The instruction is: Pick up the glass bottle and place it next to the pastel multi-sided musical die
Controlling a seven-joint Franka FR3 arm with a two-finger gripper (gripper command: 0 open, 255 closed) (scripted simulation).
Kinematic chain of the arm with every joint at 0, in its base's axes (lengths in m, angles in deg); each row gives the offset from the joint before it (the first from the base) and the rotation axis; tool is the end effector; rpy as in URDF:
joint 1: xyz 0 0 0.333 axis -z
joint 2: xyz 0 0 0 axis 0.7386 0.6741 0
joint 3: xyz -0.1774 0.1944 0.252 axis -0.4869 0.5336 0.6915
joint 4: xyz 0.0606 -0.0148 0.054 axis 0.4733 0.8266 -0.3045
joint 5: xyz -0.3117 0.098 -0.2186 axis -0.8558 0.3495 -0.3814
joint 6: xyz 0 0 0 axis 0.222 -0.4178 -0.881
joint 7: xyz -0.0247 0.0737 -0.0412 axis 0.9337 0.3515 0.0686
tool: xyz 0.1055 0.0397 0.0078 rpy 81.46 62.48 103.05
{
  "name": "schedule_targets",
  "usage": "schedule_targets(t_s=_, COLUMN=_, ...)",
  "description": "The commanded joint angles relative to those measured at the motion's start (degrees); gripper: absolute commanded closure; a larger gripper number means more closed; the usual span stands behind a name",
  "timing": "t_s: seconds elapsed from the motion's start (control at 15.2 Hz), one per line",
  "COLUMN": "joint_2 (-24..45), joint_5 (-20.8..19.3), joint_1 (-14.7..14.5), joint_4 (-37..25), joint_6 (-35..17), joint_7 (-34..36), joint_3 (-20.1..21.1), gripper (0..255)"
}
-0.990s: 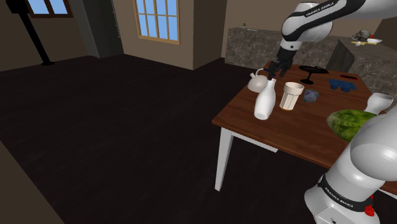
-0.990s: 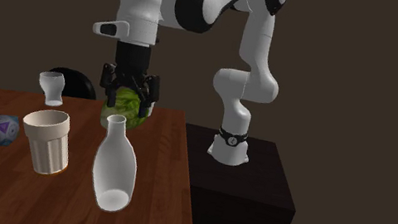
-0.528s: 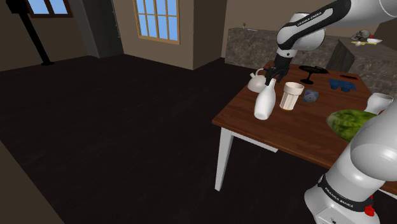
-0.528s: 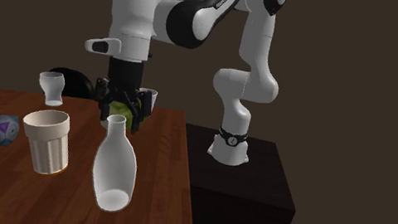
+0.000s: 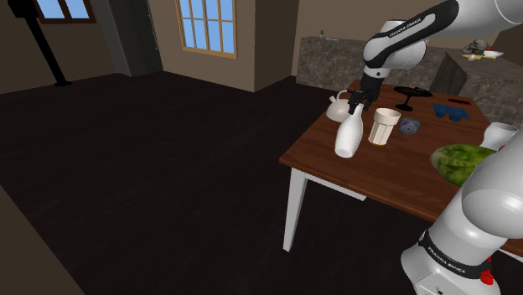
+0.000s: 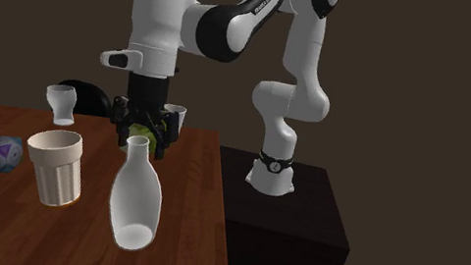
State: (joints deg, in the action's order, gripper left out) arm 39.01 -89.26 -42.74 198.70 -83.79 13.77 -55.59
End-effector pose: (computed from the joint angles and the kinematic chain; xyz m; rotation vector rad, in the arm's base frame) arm 0.4127 -0.3036 0.4664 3.1005 -0.3824 0.2041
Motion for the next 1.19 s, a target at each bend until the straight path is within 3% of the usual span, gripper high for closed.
schedule_targets(t_s=0.0, joint_2=0.0, joint_5=0.0, joint_1=0.0, joint_4=0.0, joint_6=0.0, joint_7=0.0, joint_3=0.0, gripper=0)
schedule_targets(t_s=0.07, joint_2=0.0, joint_5=0.0, joint_1=0.0, joint_4=0.0, joint_6=0.0, joint_7=0.0, joint_3=0.0, gripper=255)
schedule_targets(t_s=0.66, joint_2=0.0, joint_5=0.0, joint_1=0.0, joint_4=0.0, joint_6=0.0, joint_7=0.0, joint_3=0.0, gripper=255)
schedule_targets(t_s=1.12, joint_2=-2.3, joint_5=-1.3, joint_1=0.1, joint_4=-3.5, joint_6=5.4, joint_7=1.2, joint_3=0.6, gripper=255)
